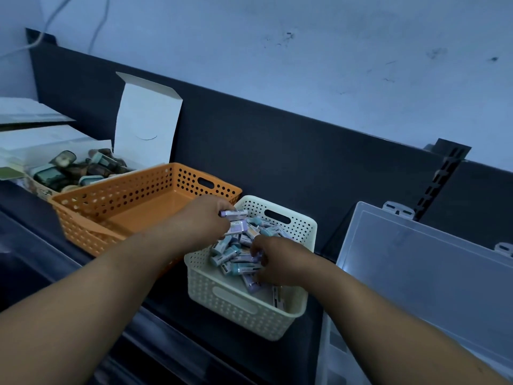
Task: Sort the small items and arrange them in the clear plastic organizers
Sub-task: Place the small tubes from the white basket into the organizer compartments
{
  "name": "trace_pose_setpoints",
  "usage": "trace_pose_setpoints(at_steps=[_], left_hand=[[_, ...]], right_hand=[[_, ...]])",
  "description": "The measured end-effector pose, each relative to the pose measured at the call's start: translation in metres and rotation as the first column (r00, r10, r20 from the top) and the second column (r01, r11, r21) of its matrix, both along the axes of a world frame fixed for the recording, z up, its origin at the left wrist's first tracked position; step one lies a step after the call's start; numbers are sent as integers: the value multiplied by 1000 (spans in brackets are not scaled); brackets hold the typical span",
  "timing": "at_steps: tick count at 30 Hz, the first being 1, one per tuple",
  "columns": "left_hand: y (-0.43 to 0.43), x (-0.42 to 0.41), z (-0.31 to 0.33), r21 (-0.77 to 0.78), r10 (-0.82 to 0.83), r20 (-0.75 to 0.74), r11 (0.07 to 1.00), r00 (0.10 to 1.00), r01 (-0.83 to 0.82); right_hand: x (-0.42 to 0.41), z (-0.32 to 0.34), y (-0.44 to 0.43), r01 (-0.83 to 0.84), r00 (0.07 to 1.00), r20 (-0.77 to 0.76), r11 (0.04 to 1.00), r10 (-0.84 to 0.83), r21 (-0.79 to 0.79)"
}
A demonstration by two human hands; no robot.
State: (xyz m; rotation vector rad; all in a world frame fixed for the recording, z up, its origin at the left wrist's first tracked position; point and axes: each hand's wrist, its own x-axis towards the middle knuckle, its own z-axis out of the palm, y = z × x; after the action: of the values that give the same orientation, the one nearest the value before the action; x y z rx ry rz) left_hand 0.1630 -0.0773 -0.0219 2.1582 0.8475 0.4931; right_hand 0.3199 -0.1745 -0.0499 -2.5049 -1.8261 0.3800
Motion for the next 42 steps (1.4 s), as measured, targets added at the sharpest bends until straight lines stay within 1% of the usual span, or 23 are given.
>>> trace_pose_setpoints(at_steps=[6,10,12,14,15,17,18,19,20,21,23,27,28,29,30,32,33,35,39,42], left_hand=[[-2,2,1,-75,18,45,997,999,-14],[-4,5,0,-188,43,101,982,994,-23],[-6,5,0,-240,64,116,970,991,-35],[-8,5,0,-261,69,126,965,990,-34],[-9,5,1,-268,70,134,963,988,-32],[-11,6,4,-291,74,150,956,986,-27],[-13,6,6,-308,74,160,951,984,-21],[-15,8,8,-324,67,170,946,983,-8],[-18,10,10,-335,57,180,942,982,7],[-22,14,13,-339,43,192,941,980,25],[-31,22,18,-334,-3,214,939,977,77],[-61,50,25,-346,-115,240,918,964,195],[-68,57,26,-343,-138,252,913,958,222],[-77,66,26,-336,-164,264,908,950,250],[-85,75,27,-327,-189,275,904,943,276],[-101,92,26,-313,-239,283,892,929,325],[-107,99,25,-312,-258,282,886,924,343],[-118,113,22,-316,-293,273,872,916,373],[-134,133,15,-332,-308,267,860,913,388],[-140,139,11,-340,-304,262,859,916,382]], right_hand=[[-6,-4,7,-102,985,144,995,98,15],[-10,-6,8,-124,978,167,992,124,-8],[-14,-5,7,-136,973,182,990,143,-46],[-17,-4,6,-139,973,177,989,147,-60],[-17,-2,4,-120,981,152,992,124,-37],[-12,9,-4,-54,997,58,994,48,91],[-9,17,-11,0,1000,-20,984,3,176],[-4,24,-21,74,991,-129,962,-41,261],[0,31,-32,158,963,-259,931,-72,328],[6,35,-45,241,918,-387,899,-89,366],[17,41,-70,375,800,-593,851,-95,368],[39,49,-126,536,611,-787,774,-80,338],[45,51,-139,562,581,-812,754,-66,341],[51,52,-154,584,577,-814,730,-66,355],[58,51,-167,598,600,-796,707,-83,377],[70,49,-190,611,675,-720,669,-161,423],[75,47,-199,612,704,-679,662,-207,433],[82,41,-214,618,730,-630,651,-267,440],[90,22,-221,603,759,-572,668,-312,436],[96,5,-217,578,795,-478,706,-374,409]])
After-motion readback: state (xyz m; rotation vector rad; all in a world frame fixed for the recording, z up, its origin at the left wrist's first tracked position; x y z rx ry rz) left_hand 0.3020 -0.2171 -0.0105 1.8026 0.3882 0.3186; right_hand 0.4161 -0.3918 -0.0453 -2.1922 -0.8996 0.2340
